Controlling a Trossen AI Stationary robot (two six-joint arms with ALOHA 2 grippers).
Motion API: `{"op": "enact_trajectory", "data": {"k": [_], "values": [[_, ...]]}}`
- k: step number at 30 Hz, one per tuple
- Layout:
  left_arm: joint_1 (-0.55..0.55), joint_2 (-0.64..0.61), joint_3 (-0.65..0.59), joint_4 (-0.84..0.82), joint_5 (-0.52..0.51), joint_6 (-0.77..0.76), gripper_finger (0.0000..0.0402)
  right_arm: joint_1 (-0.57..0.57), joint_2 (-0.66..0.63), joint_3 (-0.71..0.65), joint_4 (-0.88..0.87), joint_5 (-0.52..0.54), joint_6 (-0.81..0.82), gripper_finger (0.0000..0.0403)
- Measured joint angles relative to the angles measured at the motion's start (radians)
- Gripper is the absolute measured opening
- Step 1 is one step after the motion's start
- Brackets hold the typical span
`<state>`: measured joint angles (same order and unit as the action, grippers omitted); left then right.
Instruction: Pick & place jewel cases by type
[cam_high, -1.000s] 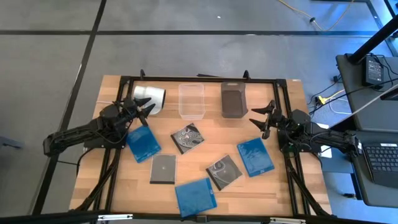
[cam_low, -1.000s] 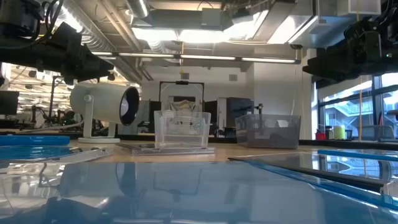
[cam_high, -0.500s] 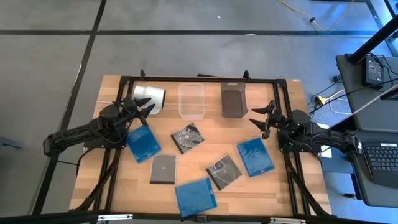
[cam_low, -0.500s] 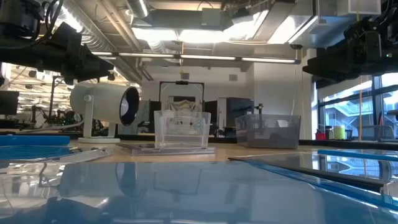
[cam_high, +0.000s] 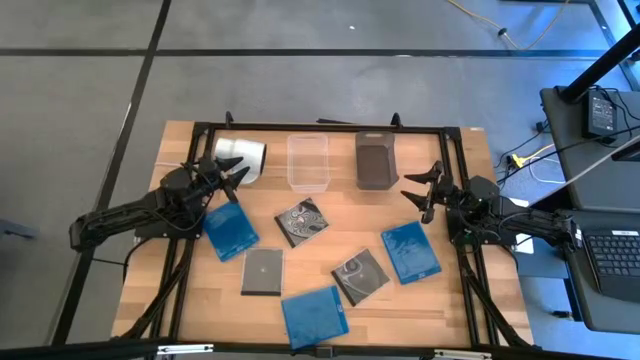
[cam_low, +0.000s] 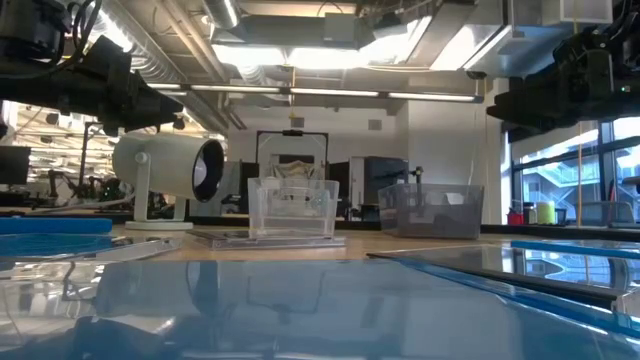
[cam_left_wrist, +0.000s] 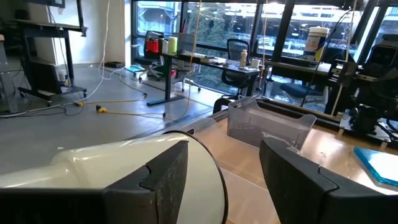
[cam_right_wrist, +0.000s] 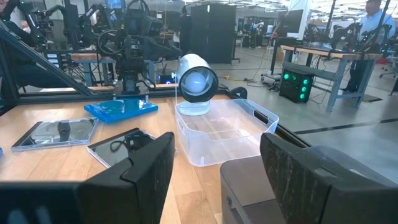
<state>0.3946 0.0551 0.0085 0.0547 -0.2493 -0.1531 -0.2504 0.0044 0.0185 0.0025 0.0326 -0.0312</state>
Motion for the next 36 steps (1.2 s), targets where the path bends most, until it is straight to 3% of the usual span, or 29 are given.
{"op": "enact_trajectory", "data": {"k": [6, 12, 18, 25, 36], "values": [[0.0, 0.0, 0.0, 0.0, 0.0, 0.0, 0.0196, 0.0, 0.0, 0.0, 0.003, 0.0, 0.134, 0.0242], [0.0, 0.0, 0.0, 0.0, 0.0, 0.0, 0.0196, 0.0, 0.0, 0.0, 0.036, 0.0, 0.124, 0.0242], [0.0, 0.0, 0.0, 0.0, 0.0, 0.0, 0.0196, 0.0, 0.0, 0.0, 0.083, 0.013, 0.017, 0.0242], [0.0, 0.0, 0.0, 0.0, 0.0, -0.02, 0.0196, -0.001, 0.0, 0.0, 0.055, 0.106, -0.052, 0.0242], [0.001, 0.0, 0.0, 0.036, -0.014, 0.012, 0.0196, -0.001, 0.002, 0.0, 0.027, 0.108, -0.123, 0.0242]]}}
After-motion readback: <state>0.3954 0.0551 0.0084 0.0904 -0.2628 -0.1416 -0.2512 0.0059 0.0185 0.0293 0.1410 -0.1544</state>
